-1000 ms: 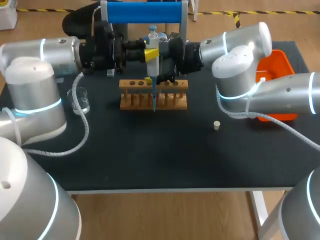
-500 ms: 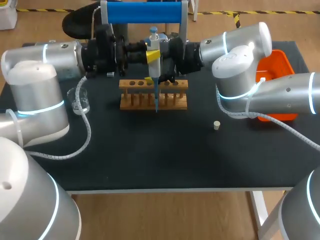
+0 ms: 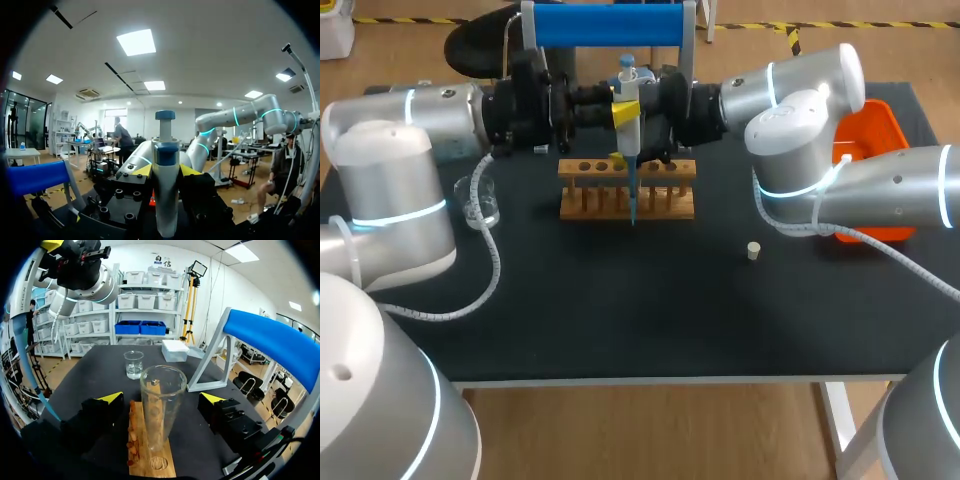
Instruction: Invert the test tube, pick up the pipette, mount the tip to pipette, aspirate from beaker and dispense into the tube, eject the tip, return the pipette, and cap with the stopper.
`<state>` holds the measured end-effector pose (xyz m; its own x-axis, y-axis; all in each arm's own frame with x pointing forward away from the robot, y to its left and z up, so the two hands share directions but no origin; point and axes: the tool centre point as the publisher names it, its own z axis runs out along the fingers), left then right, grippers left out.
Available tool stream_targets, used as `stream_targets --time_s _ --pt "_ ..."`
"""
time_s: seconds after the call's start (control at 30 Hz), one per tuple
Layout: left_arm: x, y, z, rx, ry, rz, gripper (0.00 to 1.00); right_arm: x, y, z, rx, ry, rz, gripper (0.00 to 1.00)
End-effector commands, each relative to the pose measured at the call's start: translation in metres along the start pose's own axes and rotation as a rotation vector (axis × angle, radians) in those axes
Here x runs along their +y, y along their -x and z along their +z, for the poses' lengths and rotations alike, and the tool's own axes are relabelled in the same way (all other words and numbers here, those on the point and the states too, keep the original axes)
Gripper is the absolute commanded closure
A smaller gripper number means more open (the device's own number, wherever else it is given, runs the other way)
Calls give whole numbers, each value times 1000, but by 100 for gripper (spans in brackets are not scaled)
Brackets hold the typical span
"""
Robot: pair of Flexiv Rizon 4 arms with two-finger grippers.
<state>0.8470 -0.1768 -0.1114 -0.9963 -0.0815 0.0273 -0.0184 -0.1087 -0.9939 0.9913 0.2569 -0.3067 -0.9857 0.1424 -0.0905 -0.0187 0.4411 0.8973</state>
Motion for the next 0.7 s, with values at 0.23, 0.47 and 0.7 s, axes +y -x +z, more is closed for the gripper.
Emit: stream_targets --time_s 0.23,0.47,0.7 --pt "-1 0 1 -3 0 0 100 2 -21 -56 -15 4 -23 0" --pt "-1 0 1 -3 0 0 100 -5 -44 -104 -37 9 -17 0" --pt "-1 0 1 -3 0 0 100 4 -77 -148 -42 107 8 0"
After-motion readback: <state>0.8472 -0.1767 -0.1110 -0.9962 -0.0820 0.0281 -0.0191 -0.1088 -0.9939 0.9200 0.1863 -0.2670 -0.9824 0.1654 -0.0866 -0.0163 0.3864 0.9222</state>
